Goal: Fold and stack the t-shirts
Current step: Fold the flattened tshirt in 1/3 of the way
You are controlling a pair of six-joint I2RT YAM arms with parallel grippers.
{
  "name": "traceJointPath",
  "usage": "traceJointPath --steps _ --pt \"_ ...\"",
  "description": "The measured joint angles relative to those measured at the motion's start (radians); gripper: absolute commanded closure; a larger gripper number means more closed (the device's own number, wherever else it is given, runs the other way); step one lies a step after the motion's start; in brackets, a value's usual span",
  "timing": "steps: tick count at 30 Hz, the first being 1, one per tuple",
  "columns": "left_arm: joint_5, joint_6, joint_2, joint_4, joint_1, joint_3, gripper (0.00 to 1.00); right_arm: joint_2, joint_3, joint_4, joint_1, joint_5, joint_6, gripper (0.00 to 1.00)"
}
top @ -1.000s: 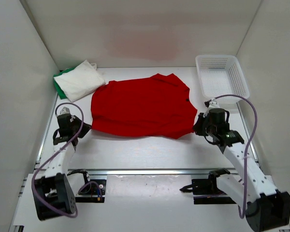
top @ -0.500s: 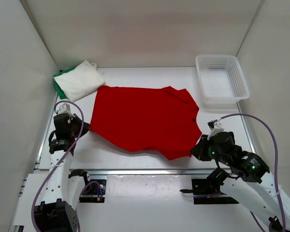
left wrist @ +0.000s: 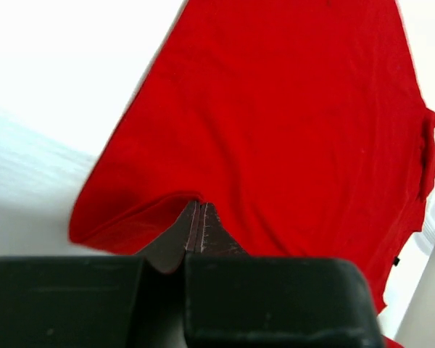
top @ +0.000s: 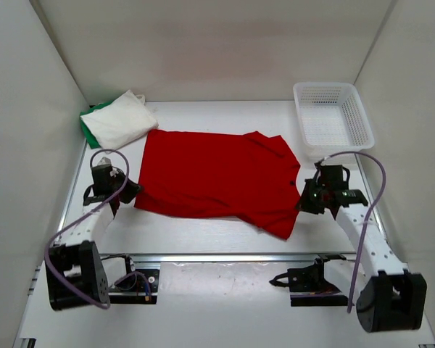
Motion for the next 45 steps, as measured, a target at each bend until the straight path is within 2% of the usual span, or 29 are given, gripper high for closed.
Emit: traceJointPath --steps 9,17,26,37,38,45 --pt "-0.008 -0.091 0.230 0.125 -0.011 0.101 1.00 0.339 0.264 0.120 0.048 -0.001 -0.080 1.00" --pt "-0.015 -0.133 0.386 0.204 -0.003 0.203 1.00 0.530 0.406 0.153 0.083 0.042 -0.101 1.00" --pt "-0.027 -0.132 0.569 0.217 -0.011 0.348 1.00 0.609 0.428 0.163 0.030 0.064 -0.111 1.00" --pt "-0.056 -0.114 0.632 0.200 -0.004 0.380 1.00 0.736 0.536 0.170 0.027 0.071 -0.107 1.00" --pt "-0.058 -0.114 0.632 0.199 -0.002 0.380 0.99 0.743 0.544 0.171 0.024 0.069 -0.106 1.00" --pt "-0.059 -0.115 0.633 0.201 0.003 0.365 0.61 0.778 0.551 0.209 0.008 0.051 -0.089 1.00"
